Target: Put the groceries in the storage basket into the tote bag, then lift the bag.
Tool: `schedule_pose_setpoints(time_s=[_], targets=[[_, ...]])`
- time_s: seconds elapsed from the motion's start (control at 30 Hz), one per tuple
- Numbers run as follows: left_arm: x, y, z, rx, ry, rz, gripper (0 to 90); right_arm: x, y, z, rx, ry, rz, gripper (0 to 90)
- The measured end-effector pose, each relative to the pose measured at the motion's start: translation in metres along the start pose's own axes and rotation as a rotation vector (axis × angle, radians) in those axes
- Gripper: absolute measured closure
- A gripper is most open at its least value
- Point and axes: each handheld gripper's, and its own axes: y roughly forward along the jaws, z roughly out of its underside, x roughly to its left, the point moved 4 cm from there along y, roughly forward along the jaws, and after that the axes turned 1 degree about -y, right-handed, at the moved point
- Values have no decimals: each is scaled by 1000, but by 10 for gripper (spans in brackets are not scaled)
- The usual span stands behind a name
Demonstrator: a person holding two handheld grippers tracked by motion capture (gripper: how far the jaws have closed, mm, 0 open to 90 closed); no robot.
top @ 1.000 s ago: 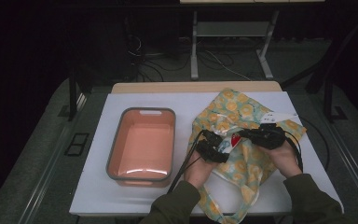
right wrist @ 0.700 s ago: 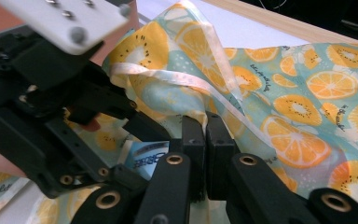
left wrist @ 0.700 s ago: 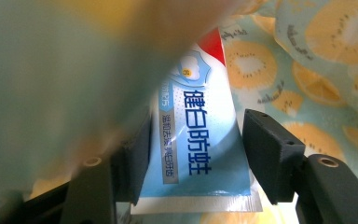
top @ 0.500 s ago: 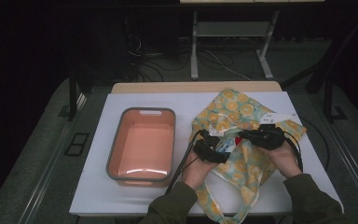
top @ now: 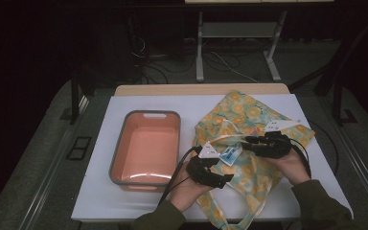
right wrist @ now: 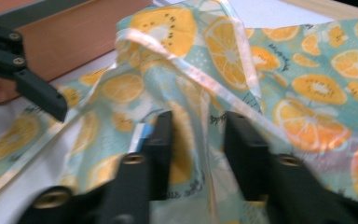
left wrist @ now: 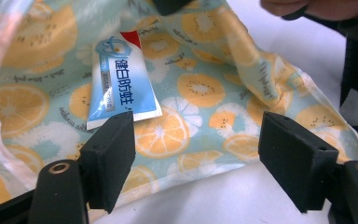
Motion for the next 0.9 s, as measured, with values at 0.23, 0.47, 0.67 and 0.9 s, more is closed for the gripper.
schedule_pose_setpoints(time_s=[0.23, 0.47, 0.67, 0.9], targets=[[0, -1, 1, -4, -16, -9, 259, 27, -28, 5, -31, -21, -28, 446], [3, -1, 2, -1, -29, -21, 260, 58, -22, 30, 59, -69, -103, 451], [3, 0, 2, -3, -33, -26, 262, 73, -2, 49, 153, -98, -156, 423], [4, 0, 2, -2, -40, -29, 262, 85, 21, 62, 253, -167, -159, 438]])
